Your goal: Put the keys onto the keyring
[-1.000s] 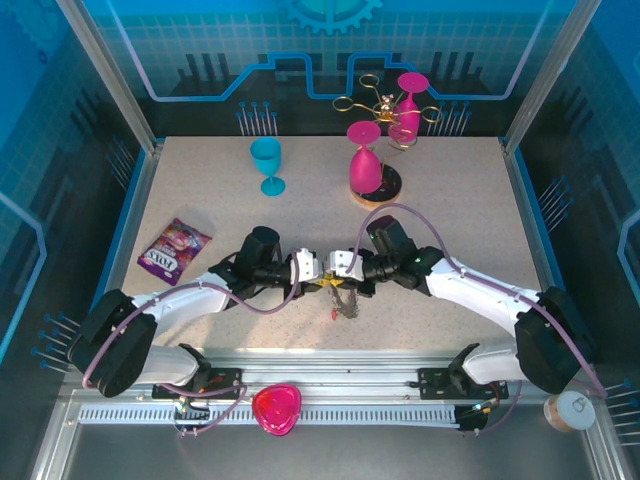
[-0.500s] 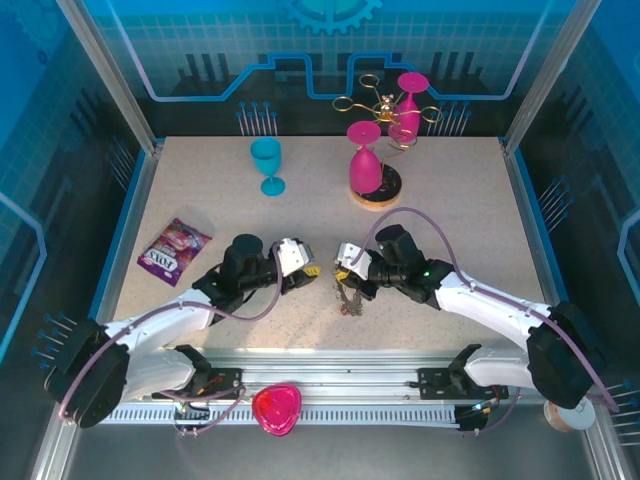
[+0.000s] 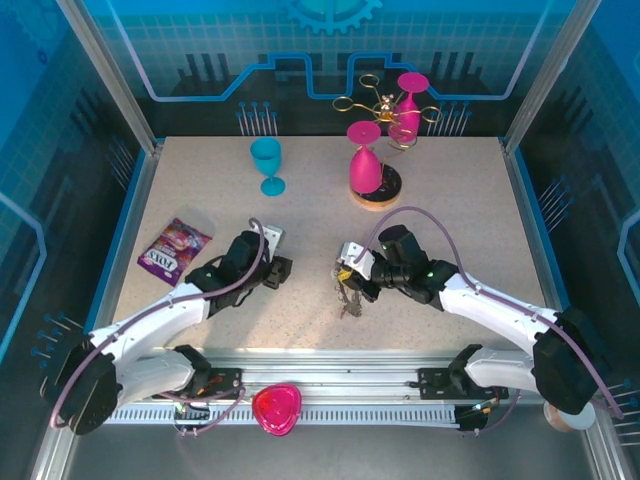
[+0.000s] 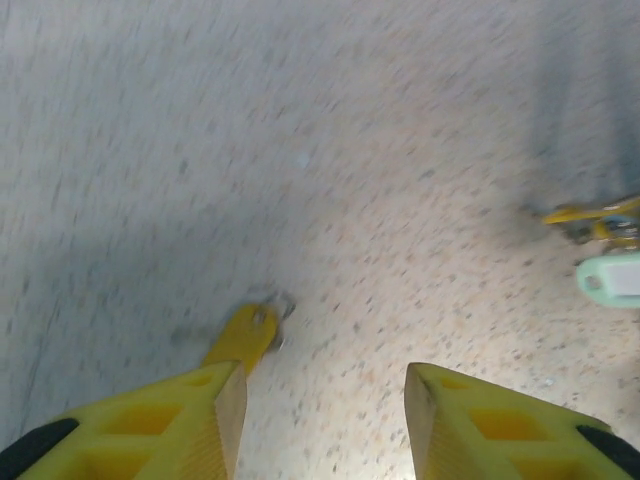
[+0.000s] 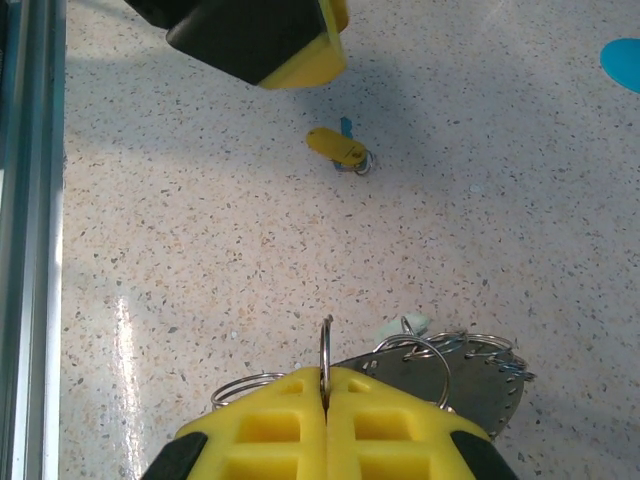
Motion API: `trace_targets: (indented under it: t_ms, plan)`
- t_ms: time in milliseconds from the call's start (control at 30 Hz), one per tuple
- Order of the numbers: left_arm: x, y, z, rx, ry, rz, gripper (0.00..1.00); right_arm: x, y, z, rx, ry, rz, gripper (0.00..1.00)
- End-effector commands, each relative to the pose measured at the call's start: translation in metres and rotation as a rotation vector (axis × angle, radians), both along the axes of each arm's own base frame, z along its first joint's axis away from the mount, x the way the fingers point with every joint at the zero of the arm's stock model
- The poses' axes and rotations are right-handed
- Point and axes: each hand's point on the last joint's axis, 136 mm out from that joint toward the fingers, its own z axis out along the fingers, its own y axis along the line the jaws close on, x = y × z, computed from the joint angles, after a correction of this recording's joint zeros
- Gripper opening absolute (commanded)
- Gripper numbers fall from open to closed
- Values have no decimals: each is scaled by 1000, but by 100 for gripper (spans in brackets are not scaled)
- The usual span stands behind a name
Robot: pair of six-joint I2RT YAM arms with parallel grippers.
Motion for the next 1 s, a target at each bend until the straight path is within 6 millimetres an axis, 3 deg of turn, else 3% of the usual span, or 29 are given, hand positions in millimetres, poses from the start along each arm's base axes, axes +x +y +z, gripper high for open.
trace_targets:
  t_ms: [0, 100, 333, 567, 733, 967]
  plan:
    - [-16, 24, -20, 95, 192, 153, 46, 10, 1, 13, 27, -14, -31, 0]
    - [-1, 17, -24, 135, 230, 149, 46, 11, 1, 14, 29, -15, -35, 0]
    - [25, 14, -33, 141, 454, 510, 40, 12, -3, 18, 39, -34, -56, 0]
    - [46, 6, -42, 70, 457, 749, 37, 12, -4, 19, 40, -43, -61, 0]
    - [45, 16, -49, 118, 473, 880, 34, 12, -4, 20, 42, -45, -58, 0]
    - [42, 8, -62, 47, 524, 962, 38, 12, -3, 18, 41, -37, -53, 0]
